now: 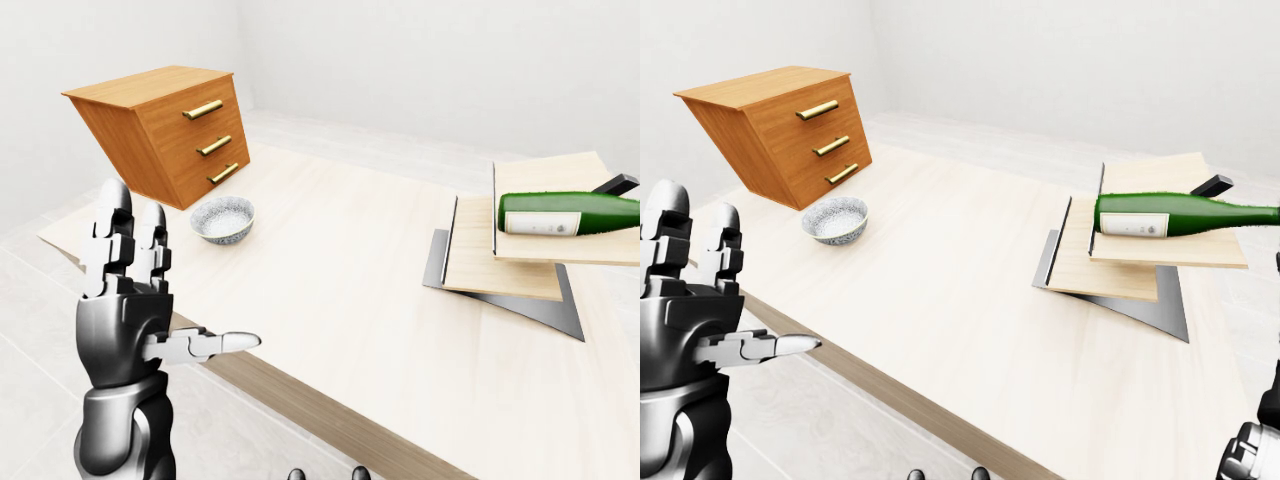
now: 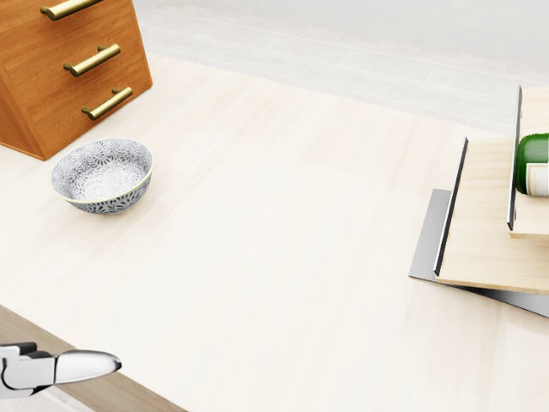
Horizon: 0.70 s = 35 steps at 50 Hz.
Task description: Put the wine bottle on the wine rack.
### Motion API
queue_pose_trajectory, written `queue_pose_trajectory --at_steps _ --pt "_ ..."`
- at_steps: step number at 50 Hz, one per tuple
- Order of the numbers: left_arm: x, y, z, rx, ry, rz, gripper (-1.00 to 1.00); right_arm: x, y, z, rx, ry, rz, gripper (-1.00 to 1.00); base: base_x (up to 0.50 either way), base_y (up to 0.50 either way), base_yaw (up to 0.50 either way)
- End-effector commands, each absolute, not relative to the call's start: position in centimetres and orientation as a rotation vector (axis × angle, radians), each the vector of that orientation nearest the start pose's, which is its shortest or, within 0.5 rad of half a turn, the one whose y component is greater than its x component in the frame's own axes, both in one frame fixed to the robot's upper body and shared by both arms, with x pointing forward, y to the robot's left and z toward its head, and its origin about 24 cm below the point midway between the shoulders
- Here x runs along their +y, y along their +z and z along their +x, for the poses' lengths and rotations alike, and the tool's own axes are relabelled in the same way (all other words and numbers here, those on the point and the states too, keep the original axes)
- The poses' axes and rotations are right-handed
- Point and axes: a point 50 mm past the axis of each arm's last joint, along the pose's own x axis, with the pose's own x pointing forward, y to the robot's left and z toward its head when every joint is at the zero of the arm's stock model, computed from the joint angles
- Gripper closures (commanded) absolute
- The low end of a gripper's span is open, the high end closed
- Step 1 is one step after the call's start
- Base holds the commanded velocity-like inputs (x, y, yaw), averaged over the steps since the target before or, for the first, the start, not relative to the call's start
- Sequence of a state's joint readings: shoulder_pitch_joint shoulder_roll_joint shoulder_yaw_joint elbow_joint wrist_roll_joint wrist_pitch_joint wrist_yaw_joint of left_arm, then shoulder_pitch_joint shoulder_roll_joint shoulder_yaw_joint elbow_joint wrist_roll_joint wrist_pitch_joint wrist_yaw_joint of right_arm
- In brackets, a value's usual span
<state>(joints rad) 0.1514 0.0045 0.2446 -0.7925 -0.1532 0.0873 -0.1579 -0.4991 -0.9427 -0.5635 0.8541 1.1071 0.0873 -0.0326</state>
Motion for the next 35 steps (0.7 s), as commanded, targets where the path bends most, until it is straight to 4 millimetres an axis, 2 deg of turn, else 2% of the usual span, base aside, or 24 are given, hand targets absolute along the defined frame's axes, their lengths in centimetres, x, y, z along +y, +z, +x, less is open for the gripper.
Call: queue_pose_trajectory --at_steps 1,25,35 --pt "19.4 17.8 18.1 -0.57 0.053 0.023 -1.0 -46.9 18.2 23.3 -0.352 -0.758 0.642 -1.0 0.0 0.0 0.0" --pt "19.4 18.3 18.0 -0.594 0.052 0.024 -1.0 -47.8 21.8 19.8 -0.505 -0.784 0.601 -1.0 0.0 0.0 0.0" --pt "19.2 18.7 18.0 -0.613 0.046 0.024 -1.0 -47.9 24.3 17.8 -0.61 -0.79 0.592 -1.0 0.0 0.0 0.0"
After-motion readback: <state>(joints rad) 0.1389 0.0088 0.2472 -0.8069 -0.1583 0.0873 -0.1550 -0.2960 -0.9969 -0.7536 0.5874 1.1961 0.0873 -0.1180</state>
